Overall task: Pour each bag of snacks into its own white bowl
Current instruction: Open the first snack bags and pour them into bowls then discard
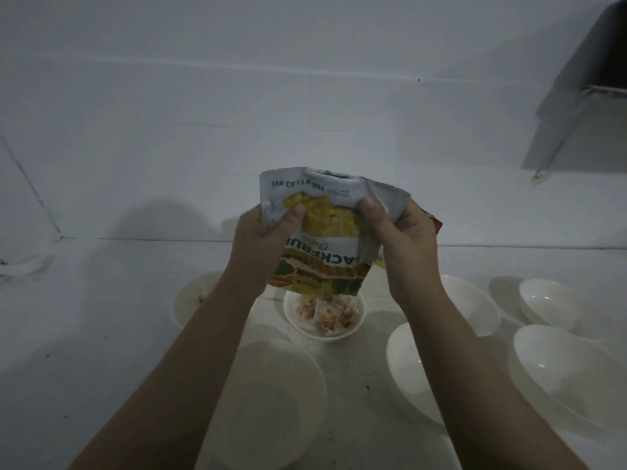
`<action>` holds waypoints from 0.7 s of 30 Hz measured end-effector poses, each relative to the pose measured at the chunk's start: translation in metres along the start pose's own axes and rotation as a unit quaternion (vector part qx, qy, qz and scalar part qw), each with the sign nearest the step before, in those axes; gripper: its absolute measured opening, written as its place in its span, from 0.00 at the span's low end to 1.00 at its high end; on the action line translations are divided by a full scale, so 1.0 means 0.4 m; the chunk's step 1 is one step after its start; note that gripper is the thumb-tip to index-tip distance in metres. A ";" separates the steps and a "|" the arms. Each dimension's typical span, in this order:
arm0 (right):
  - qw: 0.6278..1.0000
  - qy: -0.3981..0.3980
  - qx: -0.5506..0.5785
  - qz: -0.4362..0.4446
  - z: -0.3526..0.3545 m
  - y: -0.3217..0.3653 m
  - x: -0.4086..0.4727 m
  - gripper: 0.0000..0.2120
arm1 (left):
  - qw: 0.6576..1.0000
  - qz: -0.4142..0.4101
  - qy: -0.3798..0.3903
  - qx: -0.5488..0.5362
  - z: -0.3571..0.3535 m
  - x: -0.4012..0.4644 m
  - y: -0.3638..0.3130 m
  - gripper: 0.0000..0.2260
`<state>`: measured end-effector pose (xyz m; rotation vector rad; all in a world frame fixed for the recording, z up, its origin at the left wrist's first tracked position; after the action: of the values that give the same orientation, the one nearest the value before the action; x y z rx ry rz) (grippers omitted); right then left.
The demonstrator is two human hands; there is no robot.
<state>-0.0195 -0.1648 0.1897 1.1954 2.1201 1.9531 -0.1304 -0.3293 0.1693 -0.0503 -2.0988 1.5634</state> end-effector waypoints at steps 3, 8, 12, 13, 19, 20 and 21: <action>0.986 0.096 -0.076 -0.113 -0.006 -0.110 -0.037 0.12 | 0.996 0.021 -0.057 -0.063 0.030 0.001 0.009 0.05; 0.968 0.099 -0.144 -0.180 0.028 -0.242 -0.077 0.08 | 0.996 0.045 -0.064 -0.052 0.048 -0.003 0.034 0.07; 0.960 0.122 -0.182 -0.173 0.021 -0.269 -0.098 0.11 | 0.990 0.033 -0.107 -0.081 0.105 0.008 0.021 0.13; 0.964 0.108 -0.170 -0.174 0.025 -0.268 -0.100 0.10 | 0.989 0.028 -0.113 -0.092 0.114 0.009 0.020 0.13; 0.981 -0.014 -0.040 -0.189 0.047 -0.232 -0.102 0.06 | 0.974 0.066 -0.122 -0.181 0.119 -0.022 0.052 0.09; 0.977 -0.010 0.004 -0.211 0.036 -0.234 -0.112 0.08 | 0.968 0.078 -0.139 -0.192 0.130 -0.026 0.062 0.10; 0.972 0.005 0.031 -0.233 0.020 -0.240 -0.126 0.11 | 0.963 0.092 -0.157 -0.199 0.143 -0.029 0.072 0.10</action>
<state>-0.0287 -0.1775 0.0822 0.6101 2.2200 1.6950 -0.1524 -0.3742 0.1275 -0.1492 -2.7057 1.2858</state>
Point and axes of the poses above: each hand's wrist, its own x-axis towards the middle knuckle, its own z-axis out of the back of the hand, y = z × x, the point moved 9 cm from there along x, towards the middle knuckle, and after that the axes turned 2 degrees about -y, right-handed, at the moved point
